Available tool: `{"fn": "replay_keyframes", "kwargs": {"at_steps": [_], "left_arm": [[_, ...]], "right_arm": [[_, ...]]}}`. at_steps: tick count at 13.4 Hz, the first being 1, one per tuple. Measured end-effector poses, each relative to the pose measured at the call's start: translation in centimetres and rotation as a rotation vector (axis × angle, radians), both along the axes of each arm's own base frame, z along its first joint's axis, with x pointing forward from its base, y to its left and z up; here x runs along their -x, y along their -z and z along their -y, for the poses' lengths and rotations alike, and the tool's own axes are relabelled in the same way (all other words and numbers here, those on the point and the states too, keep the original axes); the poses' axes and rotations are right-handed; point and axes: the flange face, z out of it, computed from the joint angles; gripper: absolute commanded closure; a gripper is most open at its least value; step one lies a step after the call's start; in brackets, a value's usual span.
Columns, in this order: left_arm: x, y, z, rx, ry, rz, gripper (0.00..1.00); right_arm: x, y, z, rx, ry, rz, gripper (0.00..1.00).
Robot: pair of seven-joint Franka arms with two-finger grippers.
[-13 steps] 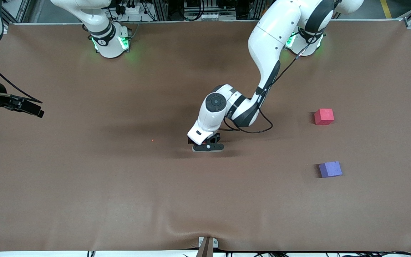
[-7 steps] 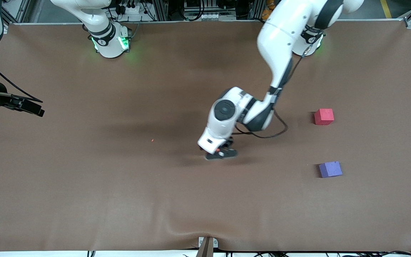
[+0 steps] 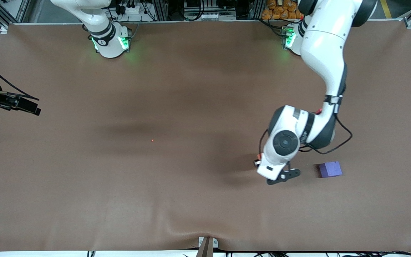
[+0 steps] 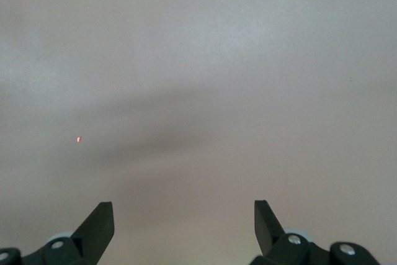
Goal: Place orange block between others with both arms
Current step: 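Carry the orange cube with the left gripper between pink and purple cubes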
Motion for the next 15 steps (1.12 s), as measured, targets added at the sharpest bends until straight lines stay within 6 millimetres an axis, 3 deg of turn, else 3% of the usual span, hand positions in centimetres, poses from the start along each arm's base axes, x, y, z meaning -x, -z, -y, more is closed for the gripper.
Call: {"fn": "replay_keyframes", "kwargs": {"at_steps": [4,7,11,13,15], "left_arm": [[0.2,0.5,-6.9,-0.081,0.048,-0.05,1.0],[1.3,-0.4,-13.7,-0.066,0.102,-0.083,1.0],[4.4,-1.7,-22.5,-0.019,0.16,-0.071,1.0],[6.1,-1.1,-25.3,-0.002,0.184,-0.077,1.0],[7.1,-0.3,-26.3,0.01,0.197,-0.089,1.0]], "right_arm": [[0.0,0.0,0.2,0.0,0.002,-0.002,0.0],[0.3,0.0,0.0,-0.001,-0.002,-0.019,0.0],[0.7,-0.7,-0.2,0.0,-0.008,-0.016,0.0],[1.0,-1.1,0.1,-0.001,-0.026,-0.017,0.0],[1.1,-1.3,0.7,-0.003,-0.044,-0.017,0.0]]}}
